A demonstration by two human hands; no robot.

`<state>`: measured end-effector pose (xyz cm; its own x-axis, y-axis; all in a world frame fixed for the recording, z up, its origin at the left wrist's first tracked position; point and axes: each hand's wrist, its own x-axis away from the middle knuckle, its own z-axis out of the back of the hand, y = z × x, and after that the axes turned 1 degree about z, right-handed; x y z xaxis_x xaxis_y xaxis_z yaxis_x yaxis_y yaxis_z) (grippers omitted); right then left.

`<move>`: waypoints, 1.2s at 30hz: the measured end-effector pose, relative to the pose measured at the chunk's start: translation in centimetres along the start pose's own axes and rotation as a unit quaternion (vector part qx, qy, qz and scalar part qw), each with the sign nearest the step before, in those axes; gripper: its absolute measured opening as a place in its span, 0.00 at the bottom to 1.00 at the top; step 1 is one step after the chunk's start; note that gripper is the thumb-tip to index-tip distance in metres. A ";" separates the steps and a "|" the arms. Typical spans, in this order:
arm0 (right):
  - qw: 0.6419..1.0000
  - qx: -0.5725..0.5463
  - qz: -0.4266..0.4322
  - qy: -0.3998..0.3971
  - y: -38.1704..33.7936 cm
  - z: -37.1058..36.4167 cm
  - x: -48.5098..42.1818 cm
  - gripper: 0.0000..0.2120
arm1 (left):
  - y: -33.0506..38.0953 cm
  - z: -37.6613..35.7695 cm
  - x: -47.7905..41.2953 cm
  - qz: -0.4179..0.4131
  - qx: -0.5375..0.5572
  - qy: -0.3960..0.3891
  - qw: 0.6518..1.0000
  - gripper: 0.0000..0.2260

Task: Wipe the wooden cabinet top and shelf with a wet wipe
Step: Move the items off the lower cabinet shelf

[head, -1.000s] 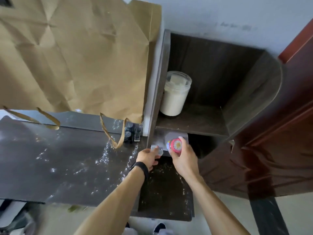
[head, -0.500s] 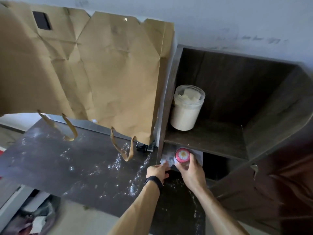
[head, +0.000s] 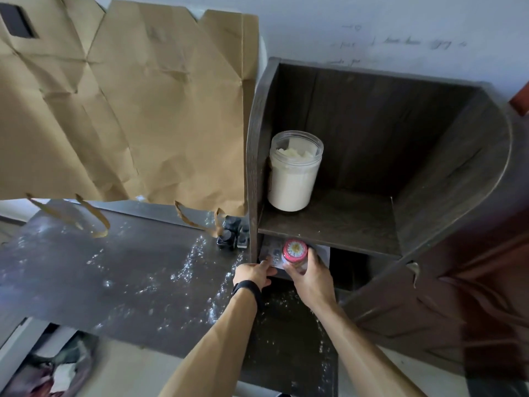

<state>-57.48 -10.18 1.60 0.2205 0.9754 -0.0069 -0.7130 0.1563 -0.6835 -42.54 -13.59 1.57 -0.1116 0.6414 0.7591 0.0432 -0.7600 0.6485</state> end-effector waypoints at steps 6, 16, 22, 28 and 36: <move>1.000 -0.017 -0.008 -0.018 -0.2 0.1 0.2 0.36 | -0.2 0.5 -0.1 -0.016 -0.016 -0.012 1.000 0.14; 0.997 -0.045 -0.056 -0.016 0.0 -4.0 8.6 0.28 | -3.6 11.5 -2.0 -0.128 -0.400 0.027 0.907 0.08; 0.983 0.033 -0.056 -0.169 -3.1 -10.4 9.7 0.25 | -1.6 15.7 -5.5 -0.217 -0.573 0.008 0.790 0.27; 0.984 0.069 -0.067 -0.150 -8.4 -16.2 3.1 0.27 | 2.7 15.6 -10.8 -0.347 -0.642 -0.029 0.683 0.39; 0.976 0.123 -0.127 -0.131 -10.8 -18.5 -5.7 0.43 | 6.2 13.9 -13.8 -0.329 -0.719 0.033 0.611 0.29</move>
<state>-38.68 -20.26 -4.45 0.2570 0.9013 0.3488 -0.8022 0.4002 -0.4431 -26.96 -25.68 -4.07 0.3229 0.8880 0.3273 -0.9447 0.3232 0.0551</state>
